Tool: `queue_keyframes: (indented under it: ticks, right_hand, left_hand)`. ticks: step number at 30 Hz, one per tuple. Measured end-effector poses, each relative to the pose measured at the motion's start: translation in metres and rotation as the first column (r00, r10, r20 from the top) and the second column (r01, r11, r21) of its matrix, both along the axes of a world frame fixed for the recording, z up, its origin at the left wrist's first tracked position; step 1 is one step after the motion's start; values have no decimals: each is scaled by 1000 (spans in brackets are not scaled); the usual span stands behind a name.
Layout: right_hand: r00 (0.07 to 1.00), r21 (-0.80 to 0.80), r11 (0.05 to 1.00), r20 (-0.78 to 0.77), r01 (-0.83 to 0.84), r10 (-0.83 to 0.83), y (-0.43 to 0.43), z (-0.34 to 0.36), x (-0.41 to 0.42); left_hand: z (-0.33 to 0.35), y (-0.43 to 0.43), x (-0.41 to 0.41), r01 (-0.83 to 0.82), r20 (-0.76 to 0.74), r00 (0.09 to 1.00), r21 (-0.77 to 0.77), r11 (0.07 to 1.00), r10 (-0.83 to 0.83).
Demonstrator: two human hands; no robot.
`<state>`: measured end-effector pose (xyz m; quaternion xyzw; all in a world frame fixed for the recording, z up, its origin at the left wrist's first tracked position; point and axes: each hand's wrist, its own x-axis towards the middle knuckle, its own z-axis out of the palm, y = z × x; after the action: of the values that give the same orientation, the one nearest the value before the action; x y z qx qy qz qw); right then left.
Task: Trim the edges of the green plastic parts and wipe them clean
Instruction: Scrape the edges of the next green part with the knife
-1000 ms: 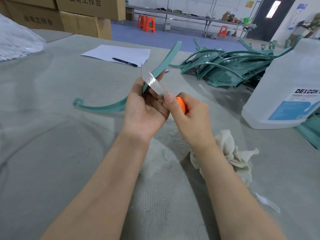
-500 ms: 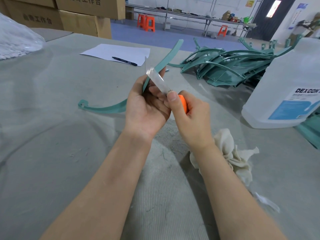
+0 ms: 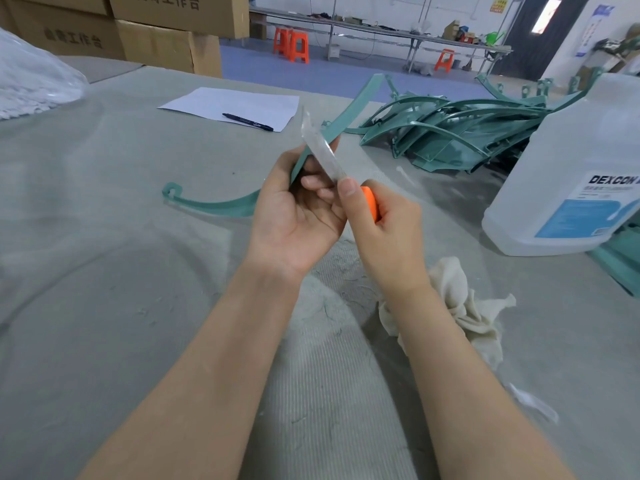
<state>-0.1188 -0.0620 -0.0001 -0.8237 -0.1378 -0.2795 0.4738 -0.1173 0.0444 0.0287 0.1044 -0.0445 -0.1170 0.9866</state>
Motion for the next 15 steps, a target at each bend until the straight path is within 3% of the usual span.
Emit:
queue_keyframes:
  ticks: [15]
  right_hand:
    - [979,194,962,-105,190,-172,-13,2,11]
  left_hand:
    - [-5,4,-1,158,87,983,69,985,-164]
